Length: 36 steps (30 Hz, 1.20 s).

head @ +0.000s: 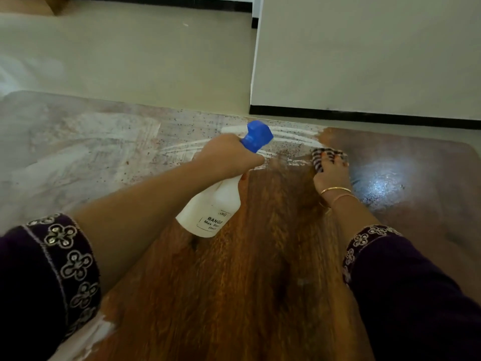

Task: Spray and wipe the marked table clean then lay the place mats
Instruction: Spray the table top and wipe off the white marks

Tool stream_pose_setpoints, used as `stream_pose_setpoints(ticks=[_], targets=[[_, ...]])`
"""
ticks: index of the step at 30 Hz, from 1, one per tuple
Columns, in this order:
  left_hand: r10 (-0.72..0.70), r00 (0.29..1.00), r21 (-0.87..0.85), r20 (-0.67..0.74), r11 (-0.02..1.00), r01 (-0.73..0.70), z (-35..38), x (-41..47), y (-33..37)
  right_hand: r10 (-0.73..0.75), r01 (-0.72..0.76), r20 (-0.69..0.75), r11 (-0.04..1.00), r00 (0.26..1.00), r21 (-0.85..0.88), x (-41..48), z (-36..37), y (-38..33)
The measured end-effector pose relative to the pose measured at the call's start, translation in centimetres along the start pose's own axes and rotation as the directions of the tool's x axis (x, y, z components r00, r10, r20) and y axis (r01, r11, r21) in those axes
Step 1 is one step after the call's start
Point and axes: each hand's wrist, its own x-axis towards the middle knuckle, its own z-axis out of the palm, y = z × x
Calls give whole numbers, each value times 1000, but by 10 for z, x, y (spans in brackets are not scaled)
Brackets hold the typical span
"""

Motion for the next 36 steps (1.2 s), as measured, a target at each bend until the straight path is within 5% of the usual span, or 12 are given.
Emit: stream_pose_setpoints(ticks=[5,8,10,13,17,20,26,36], targets=[[47,998,-11,-46,999,-48,4,-1,-2,11,-12,-19,999,1000,-37,-11,7,-23],[51,997,-83,-59,995,-56,4,-4,0,-258,257,-14,965,966,-59,-27,22,-58],[37,996,-105,-85,993,-45,5,-5,3,-461,470,108,879,881,-80,-38,31,-79],[14,995,-98,-102,995,-25,7,-6,8,-570,596,194,793,799,-127,-38,34,-74],[35,996,-86,-76,995,-42,6,-4,11,-310,306,-37,948,950,-84,0,12,-22],[70,996,-72,-59,995,-74,8,4,13,-55,53,-66,998,996,-35,31,-5,4],[69,995,-16,-76,997,-71,12,32,28,-240,235,-39,967,970,-93,31,14,-34],[98,994,-172,49,981,-88,9,63,36,76,-76,-107,997,991,2,67,-7,-7]])
